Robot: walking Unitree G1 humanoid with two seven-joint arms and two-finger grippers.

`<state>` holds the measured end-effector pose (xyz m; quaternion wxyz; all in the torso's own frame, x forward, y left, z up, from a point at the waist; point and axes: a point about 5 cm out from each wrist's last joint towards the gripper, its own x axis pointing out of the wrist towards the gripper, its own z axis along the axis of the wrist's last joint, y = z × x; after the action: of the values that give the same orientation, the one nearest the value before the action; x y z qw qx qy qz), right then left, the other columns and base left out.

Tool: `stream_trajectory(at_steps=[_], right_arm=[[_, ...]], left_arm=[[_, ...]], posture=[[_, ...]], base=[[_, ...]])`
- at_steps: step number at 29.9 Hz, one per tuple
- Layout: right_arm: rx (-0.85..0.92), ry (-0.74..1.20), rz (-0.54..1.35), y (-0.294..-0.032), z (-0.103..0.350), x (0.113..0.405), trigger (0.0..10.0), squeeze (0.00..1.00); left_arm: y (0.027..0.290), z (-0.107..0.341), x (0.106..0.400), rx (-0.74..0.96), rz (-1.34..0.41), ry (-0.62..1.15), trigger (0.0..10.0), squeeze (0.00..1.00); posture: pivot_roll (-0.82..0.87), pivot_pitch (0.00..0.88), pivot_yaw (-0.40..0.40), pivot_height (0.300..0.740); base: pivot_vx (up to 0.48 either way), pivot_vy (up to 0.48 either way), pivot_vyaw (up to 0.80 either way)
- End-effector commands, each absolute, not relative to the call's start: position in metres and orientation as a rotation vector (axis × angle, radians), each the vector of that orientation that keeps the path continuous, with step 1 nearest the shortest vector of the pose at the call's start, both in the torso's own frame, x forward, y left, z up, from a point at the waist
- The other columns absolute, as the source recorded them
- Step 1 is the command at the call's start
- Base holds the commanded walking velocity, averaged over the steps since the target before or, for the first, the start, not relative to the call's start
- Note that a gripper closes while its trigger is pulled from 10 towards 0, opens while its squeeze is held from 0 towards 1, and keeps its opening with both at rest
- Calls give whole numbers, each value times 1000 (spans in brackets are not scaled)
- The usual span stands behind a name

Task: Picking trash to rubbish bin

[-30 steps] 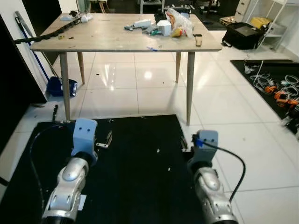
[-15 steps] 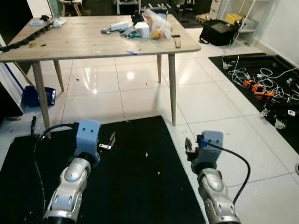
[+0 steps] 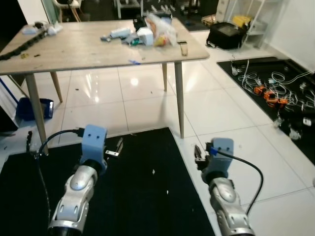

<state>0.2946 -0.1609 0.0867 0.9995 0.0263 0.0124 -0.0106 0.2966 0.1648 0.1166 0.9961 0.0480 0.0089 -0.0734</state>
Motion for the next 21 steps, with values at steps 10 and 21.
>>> stream_trajectory(at_steps=[10, 21], right_arm=[[46, 25, 4, -152, 85, 294, 10000, 0], [75, 28, -31, -158, 84, 292, 10000, 0]], left_arm=[[171, 113, 296, 103, -131, 36, 10000, 0], [168, 112, 294, 104, -152, 43, 10000, 0]], posture=[[-42, 99, 2, 740], [-47, 114, 8, 740]], base=[[309, 0, 0], [309, 0, 0]])
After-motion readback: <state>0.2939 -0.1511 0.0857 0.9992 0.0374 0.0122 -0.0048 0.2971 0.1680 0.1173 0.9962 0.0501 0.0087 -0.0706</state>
